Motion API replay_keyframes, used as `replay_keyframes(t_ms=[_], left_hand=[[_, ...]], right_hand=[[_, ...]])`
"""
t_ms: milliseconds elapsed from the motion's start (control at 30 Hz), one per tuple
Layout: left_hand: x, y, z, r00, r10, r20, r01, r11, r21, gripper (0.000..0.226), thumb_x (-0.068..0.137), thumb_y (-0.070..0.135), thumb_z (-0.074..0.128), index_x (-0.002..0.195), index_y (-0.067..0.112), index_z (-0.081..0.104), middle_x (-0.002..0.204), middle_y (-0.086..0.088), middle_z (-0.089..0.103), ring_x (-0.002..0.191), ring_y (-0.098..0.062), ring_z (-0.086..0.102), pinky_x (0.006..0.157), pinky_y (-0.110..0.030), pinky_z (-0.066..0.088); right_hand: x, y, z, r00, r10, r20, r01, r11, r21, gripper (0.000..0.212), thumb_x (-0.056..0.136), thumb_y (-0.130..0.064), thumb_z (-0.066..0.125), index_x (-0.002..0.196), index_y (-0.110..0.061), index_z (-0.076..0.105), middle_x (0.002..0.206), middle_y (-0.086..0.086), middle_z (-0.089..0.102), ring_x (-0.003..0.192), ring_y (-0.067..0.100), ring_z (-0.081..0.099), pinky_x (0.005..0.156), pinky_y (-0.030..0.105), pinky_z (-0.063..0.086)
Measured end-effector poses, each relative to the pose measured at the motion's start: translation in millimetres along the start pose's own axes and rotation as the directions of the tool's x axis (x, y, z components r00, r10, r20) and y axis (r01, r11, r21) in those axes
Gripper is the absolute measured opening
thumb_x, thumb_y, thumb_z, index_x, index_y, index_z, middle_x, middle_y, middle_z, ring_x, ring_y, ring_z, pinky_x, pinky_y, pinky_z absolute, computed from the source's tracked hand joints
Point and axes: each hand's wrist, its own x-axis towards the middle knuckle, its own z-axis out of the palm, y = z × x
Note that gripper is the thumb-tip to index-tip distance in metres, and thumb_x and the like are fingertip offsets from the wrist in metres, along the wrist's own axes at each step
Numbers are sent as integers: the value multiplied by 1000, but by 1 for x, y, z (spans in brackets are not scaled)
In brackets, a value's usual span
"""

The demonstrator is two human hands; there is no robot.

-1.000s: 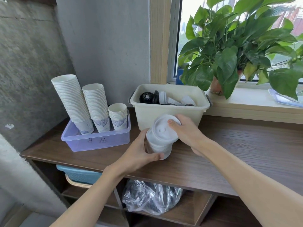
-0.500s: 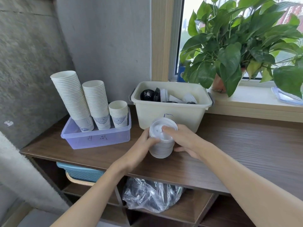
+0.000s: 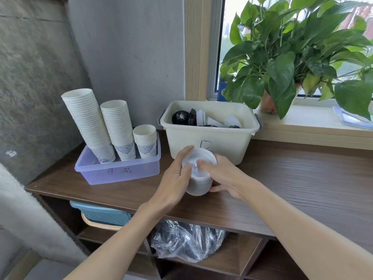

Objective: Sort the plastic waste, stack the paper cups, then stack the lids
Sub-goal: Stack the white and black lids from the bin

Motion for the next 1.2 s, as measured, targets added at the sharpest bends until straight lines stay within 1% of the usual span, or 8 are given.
replay_keyframes(t_ms=[100,167,267,500,700,933,1033,1200], left_hand=[[-1,-1,-9,996,55,71,-64,988,141,40,102,52,41,142,46,38,145,24,45,131,10,40,104,-12,30],[-2,-1,-12,987,86,136,-116,967,226,53,97,65,38,145,42,38,150,24,43,135,11,37,105,-13,29],[0,-2,-15,979,100,180,-147,951,271,58,94,66,38,148,45,30,151,27,39,137,10,36,109,-20,32],[4,-4,-19,976,104,190,-155,947,283,60,94,66,38,149,44,27,153,25,37,137,4,38,112,-28,35],[11,-7,-18,978,96,187,-148,946,289,58,91,69,38,144,46,31,141,25,48,113,-5,56,96,-34,48],[18,-20,-9,980,149,131,-177,955,238,64,91,63,41,147,33,39,158,20,32,141,10,31,112,-20,31],[18,-25,-8,984,148,96,-165,964,210,63,91,64,41,145,31,43,155,19,39,139,8,36,106,-26,40],[16,-25,-9,987,133,86,-148,968,202,65,90,66,40,143,29,47,151,19,44,134,10,39,99,-8,35]], right_hand=[[-1,2,3,989,-142,-42,139,988,-61,37,94,-34,57,129,-35,44,118,-12,57,108,8,54,92,34,48],[-3,5,3,962,-273,-34,267,957,-111,40,97,-26,53,133,-36,39,129,-10,51,118,7,49,101,28,40],[-5,9,-2,913,-407,11,400,892,-212,40,102,-21,41,141,-33,37,143,-16,41,133,0,35,110,20,25],[-9,19,-12,873,-482,75,471,793,-385,51,99,-43,42,148,-38,30,145,-27,31,134,-12,24,103,6,18],[2,22,-12,877,-476,66,455,778,-433,52,100,-41,44,149,-33,31,152,-17,34,137,-6,26,109,14,22],[6,25,-13,887,-456,67,430,767,-476,50,100,-37,41,149,-29,33,149,-13,41,130,-2,37,110,23,30],[9,25,-12,893,-444,71,420,766,-487,53,93,-48,37,145,-36,35,137,-14,52,118,5,51,105,36,41],[10,20,-11,902,-422,93,406,751,-521,58,83,-58,29,138,-42,38,127,-16,57,111,8,55,99,42,44]])
